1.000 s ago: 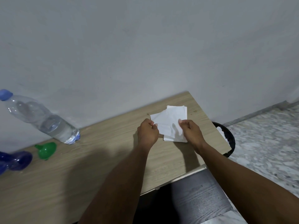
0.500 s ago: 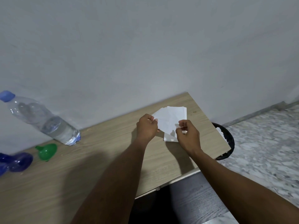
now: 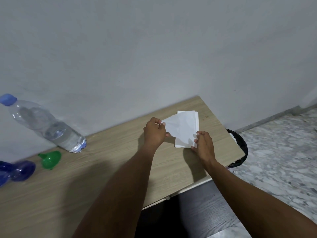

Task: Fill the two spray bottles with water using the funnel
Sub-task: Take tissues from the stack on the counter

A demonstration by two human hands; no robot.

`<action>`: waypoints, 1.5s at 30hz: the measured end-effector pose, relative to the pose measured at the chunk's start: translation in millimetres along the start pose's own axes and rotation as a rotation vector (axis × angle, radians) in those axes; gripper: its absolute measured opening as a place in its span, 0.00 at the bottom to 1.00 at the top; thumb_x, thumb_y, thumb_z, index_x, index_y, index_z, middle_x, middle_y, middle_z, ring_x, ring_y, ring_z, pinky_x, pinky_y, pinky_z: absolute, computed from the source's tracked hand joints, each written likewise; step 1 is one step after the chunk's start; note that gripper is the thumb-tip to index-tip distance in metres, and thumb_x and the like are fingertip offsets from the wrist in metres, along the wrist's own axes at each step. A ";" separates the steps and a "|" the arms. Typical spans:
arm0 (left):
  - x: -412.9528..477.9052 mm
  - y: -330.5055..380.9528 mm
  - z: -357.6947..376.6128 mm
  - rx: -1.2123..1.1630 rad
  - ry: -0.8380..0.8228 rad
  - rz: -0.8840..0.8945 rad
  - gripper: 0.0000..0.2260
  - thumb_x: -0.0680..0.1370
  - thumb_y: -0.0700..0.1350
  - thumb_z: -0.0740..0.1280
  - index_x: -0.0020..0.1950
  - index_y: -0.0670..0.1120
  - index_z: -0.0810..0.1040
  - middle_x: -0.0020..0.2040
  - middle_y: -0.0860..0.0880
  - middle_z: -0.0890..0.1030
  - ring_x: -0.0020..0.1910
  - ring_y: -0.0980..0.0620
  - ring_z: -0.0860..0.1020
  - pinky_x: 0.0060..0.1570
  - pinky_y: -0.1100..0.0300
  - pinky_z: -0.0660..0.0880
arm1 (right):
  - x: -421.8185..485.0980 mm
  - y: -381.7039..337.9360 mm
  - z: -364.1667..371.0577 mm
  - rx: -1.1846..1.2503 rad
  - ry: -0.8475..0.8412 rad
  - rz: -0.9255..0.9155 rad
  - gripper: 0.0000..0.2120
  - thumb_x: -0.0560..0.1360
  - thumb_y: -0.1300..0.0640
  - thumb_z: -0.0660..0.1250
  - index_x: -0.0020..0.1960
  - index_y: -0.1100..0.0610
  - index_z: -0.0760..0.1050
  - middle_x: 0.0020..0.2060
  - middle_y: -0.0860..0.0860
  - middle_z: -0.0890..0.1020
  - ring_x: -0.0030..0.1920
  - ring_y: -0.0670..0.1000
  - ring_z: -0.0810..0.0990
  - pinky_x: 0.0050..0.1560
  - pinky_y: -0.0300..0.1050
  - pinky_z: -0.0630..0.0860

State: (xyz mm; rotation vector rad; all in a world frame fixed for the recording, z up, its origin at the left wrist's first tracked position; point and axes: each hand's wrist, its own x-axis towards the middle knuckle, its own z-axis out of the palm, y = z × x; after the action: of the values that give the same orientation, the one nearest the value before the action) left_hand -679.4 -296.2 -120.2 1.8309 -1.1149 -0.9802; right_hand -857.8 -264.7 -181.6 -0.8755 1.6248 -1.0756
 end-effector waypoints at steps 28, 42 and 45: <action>-57.5 -18.1 -174.9 -0.116 0.023 -0.077 0.07 0.77 0.37 0.68 0.47 0.48 0.83 0.43 0.45 0.83 0.34 0.50 0.77 0.29 0.64 0.71 | -65.2 -87.0 103.0 -0.357 -0.547 -0.024 0.06 0.77 0.59 0.62 0.53 0.54 0.72 0.46 0.50 0.77 0.43 0.49 0.73 0.40 0.43 0.67; -113.2 -122.0 -371.8 -0.238 0.017 -0.184 0.23 0.70 0.48 0.79 0.60 0.47 0.75 0.57 0.46 0.82 0.52 0.48 0.83 0.55 0.48 0.80 | -203.7 -51.2 245.5 0.023 -0.593 0.049 0.12 0.74 0.68 0.66 0.53 0.54 0.77 0.45 0.60 0.83 0.40 0.56 0.80 0.42 0.47 0.76; -123.8 -155.4 -410.1 -0.378 -0.057 -0.242 0.23 0.70 0.38 0.79 0.59 0.50 0.73 0.55 0.45 0.82 0.50 0.48 0.83 0.47 0.50 0.82 | -230.7 -52.6 277.0 0.029 -0.551 -0.034 0.14 0.74 0.69 0.64 0.50 0.50 0.77 0.44 0.59 0.82 0.40 0.56 0.79 0.43 0.51 0.75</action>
State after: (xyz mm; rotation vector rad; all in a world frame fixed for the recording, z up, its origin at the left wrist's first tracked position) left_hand -304.3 -44.2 -61.6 1.6567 -0.6888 -1.2926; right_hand -525.2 -141.8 -98.0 -1.0705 1.1343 -0.7843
